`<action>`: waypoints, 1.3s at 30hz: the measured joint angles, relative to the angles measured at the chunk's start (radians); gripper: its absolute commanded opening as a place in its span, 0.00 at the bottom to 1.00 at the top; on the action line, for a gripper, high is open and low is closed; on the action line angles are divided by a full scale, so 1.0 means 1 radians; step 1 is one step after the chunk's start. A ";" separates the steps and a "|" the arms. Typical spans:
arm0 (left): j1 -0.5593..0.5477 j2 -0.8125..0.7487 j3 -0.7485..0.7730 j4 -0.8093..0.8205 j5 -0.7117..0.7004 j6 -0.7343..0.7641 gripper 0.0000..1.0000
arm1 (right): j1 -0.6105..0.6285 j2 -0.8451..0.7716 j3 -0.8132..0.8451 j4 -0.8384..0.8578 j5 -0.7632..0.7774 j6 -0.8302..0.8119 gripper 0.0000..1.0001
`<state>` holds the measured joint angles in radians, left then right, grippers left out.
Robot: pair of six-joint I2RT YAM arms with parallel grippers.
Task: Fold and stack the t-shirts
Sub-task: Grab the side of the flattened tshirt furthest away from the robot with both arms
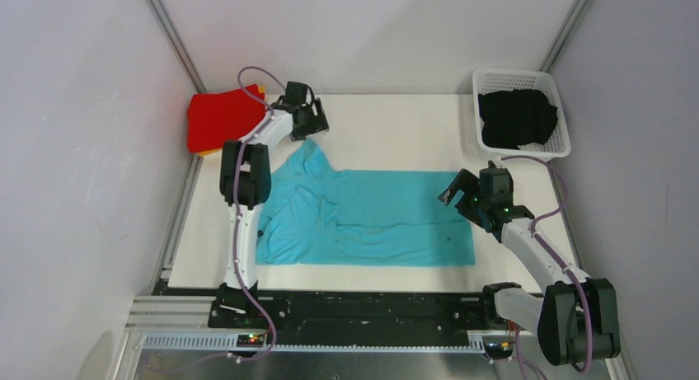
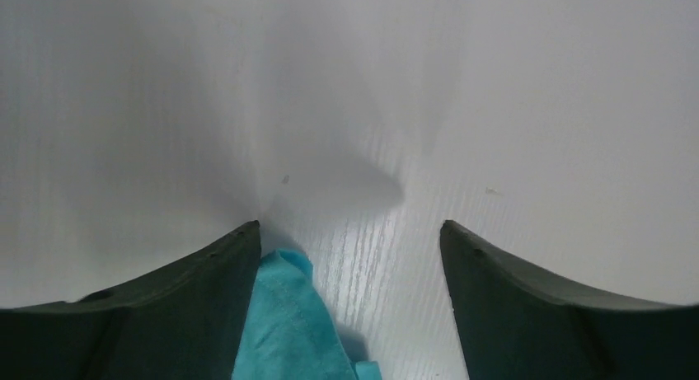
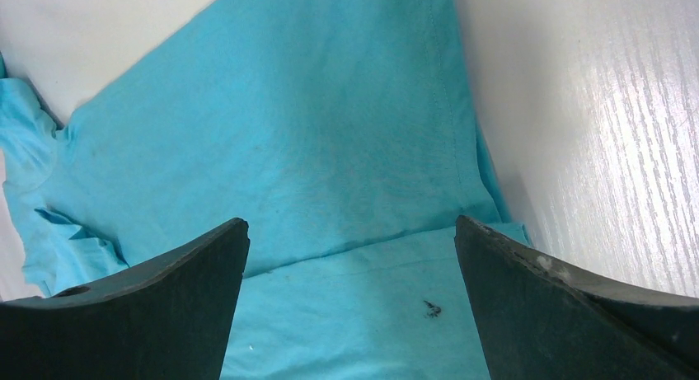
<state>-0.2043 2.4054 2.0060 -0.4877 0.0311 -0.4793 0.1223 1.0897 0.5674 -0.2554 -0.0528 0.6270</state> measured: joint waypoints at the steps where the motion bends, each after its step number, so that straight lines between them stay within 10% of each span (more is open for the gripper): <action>1: 0.000 0.000 0.000 -0.005 -0.002 0.004 0.71 | 0.000 0.000 0.000 0.000 -0.002 0.000 1.00; 10: -0.004 -0.044 -0.073 -0.076 -0.050 0.068 0.01 | 0.000 0.000 0.000 -0.001 -0.009 0.000 1.00; 23: -0.011 -0.143 -0.186 -0.118 -0.109 0.104 0.00 | 0.000 0.068 0.059 0.015 0.050 -0.021 1.00; 39: -0.043 -0.525 -0.676 0.047 -0.134 0.031 0.00 | 0.012 0.603 0.595 -0.078 0.294 -0.087 1.00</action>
<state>-0.2470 1.8805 1.3296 -0.4412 -0.1028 -0.4488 0.1341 1.6928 1.1629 -0.3336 0.2417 0.5396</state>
